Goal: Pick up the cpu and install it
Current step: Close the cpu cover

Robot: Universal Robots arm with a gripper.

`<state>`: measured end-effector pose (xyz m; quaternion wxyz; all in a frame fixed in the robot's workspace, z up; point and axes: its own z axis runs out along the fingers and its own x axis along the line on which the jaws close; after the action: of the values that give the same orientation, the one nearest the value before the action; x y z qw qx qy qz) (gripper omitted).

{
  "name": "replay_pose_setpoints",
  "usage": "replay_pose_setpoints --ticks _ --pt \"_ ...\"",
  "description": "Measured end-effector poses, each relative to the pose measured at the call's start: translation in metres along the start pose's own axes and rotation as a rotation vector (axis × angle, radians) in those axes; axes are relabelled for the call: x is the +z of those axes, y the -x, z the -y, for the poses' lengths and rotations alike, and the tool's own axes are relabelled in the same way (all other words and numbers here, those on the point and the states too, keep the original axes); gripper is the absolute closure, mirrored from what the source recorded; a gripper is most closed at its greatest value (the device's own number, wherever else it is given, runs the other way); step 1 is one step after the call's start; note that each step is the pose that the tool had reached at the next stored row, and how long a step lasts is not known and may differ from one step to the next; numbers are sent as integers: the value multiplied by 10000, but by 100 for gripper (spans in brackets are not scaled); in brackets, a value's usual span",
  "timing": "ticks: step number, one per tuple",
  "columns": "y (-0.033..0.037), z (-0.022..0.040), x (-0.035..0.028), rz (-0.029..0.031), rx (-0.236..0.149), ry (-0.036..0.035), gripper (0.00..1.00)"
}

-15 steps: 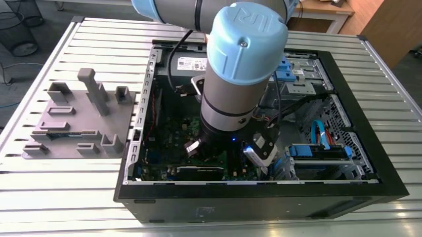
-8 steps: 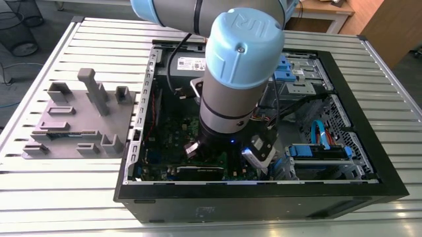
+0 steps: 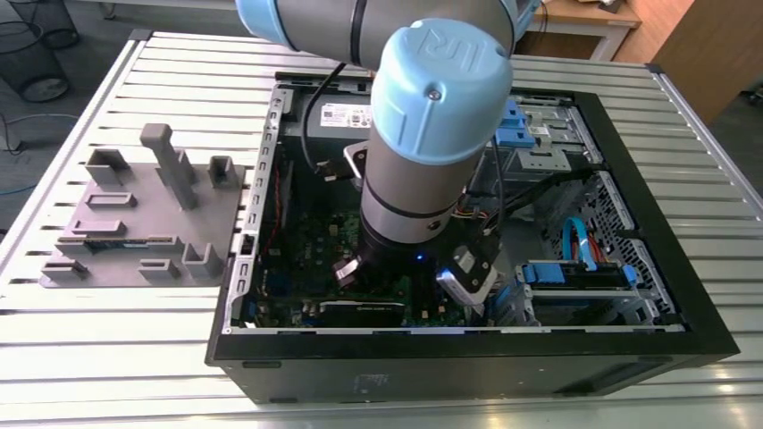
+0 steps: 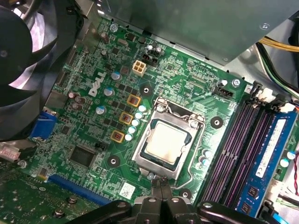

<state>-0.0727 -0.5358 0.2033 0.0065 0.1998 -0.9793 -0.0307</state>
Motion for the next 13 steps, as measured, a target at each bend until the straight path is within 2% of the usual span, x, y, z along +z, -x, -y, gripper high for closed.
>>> replay_pose_setpoints --ticks 2,8,13 --pt "-1 -1 5 8 -21 22 89" --pt "-36 -15 19 8 -28 25 89" --pt "-33 -17 30 7 -37 24 89"
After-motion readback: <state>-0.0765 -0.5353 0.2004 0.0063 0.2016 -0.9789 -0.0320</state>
